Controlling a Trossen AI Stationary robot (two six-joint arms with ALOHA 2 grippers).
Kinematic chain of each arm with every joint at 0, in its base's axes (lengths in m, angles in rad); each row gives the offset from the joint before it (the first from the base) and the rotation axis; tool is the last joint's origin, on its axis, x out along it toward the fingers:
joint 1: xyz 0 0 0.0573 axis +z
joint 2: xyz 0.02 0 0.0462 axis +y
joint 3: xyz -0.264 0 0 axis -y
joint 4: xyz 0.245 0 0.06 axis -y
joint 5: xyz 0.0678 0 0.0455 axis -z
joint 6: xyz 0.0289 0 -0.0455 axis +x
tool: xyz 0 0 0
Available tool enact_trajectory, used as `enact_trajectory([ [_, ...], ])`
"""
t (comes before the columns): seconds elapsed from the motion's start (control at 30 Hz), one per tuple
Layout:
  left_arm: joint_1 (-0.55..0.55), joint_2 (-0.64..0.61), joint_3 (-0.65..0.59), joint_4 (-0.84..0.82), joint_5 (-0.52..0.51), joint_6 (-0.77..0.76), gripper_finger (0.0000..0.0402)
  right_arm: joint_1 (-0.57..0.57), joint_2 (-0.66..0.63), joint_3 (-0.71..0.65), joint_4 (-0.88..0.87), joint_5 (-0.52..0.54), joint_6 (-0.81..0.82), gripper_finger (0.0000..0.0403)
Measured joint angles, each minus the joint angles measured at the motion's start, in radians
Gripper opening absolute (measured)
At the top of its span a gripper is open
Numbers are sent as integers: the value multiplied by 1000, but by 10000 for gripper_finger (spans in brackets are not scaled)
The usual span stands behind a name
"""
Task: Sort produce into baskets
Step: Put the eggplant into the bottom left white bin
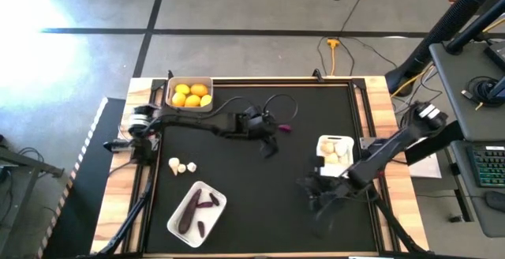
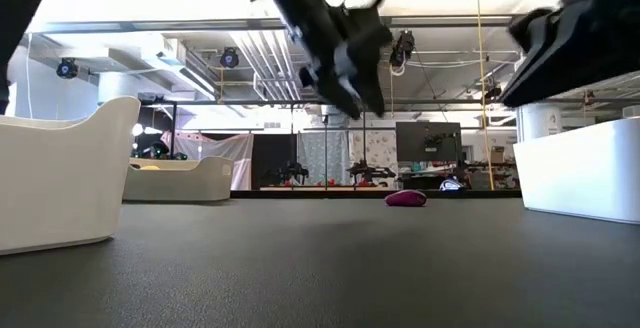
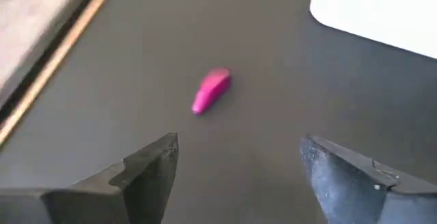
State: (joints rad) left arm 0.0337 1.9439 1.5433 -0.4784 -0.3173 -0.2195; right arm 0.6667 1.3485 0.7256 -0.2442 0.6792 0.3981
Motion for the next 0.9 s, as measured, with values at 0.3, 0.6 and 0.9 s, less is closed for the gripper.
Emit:
enact_trajectory([
  [0.3, 52, 157, 0, 158, 92, 146, 291, 92, -62, -29, -20, 99, 29, 27],
  [0.6, 110, 244, 0, 319, 56, 309, 291, 97, -57, -31, -21, 99, 34, 27],
  [0.9, 180, 277, 0, 367, 143, 240, 291, 97, -57, -31, -12, 99, 40, 27],
])
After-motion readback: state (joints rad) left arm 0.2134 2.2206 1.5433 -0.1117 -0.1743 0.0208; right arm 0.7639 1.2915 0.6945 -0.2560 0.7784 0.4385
